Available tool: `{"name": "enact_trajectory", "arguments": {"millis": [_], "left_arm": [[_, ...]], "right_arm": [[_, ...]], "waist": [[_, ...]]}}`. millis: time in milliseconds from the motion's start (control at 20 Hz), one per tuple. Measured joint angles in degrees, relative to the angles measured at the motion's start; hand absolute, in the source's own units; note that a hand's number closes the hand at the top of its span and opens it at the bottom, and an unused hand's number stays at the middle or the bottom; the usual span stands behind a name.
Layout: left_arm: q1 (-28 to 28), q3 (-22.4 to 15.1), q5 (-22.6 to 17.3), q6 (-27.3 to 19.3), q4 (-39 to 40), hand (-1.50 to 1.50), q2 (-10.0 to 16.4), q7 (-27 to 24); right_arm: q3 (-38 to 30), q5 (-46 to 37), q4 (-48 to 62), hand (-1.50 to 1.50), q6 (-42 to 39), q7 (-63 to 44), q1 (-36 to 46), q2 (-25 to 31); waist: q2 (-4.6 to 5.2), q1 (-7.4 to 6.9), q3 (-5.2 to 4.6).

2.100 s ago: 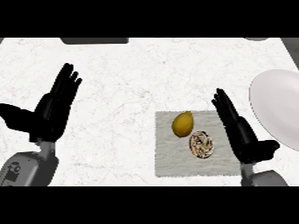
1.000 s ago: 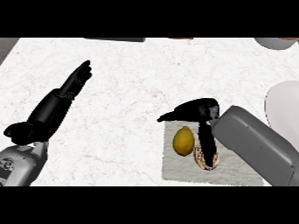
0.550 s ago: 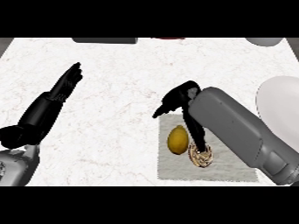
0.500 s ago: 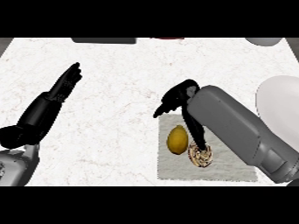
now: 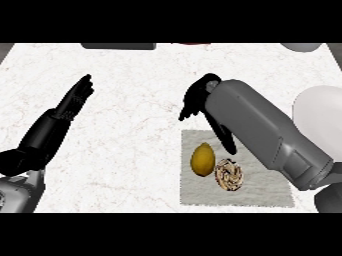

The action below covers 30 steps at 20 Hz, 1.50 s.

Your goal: Pick the cupcake from the placemat and place it in the plate

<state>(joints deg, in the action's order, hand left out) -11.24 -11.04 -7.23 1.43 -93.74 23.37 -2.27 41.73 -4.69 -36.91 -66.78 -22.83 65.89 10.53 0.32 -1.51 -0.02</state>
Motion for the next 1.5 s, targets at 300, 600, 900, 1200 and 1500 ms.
{"name": "enact_trajectory", "arguments": {"millis": [300, 600, 900, 1200, 1500], "left_arm": [[0.4, 1.6, 0.1, 1.8, 0.5, 0.0, 0.0, -0.8], [0.7, 2.7, 0.1, 3.0, -0.2, 0.0, 0.0, 0.0], [0.2, 3.4, 0.7, 3.3, 0.0, 0.0, -0.7, 0.7], [0.3, 4.3, 0.9, 4.2, 0.3, 0.0, -1.1, 0.6], [-0.7, 5.0, 1.4, 4.4, 1.2, 0.0, -1.7, 0.5]], "right_arm": [[-1.1, -2.7, 6.0, -1.5, -0.5, 2.1, 2.1, -1.9], [0.9, -5.8, 6.8, -1.5, -0.9, 4.3, 0.3, -3.0], [3.9, -8.7, 4.4, -1.5, -1.3, 6.7, -2.5, -2.1], [7.1, -11.0, 1.4, -1.5, -1.2, 9.4, -5.7, -0.5], [9.8, -11.6, -2.4, -1.5, -1.0, 10.9, -8.4, 1.1]], "waist": [[0.13, -0.04, 0.01], [0.14, -0.02, 0.03], [0.07, 0.33, 0.04], [-0.31, 0.38, 0.01], [-1.06, 0.61, -0.13]]}}
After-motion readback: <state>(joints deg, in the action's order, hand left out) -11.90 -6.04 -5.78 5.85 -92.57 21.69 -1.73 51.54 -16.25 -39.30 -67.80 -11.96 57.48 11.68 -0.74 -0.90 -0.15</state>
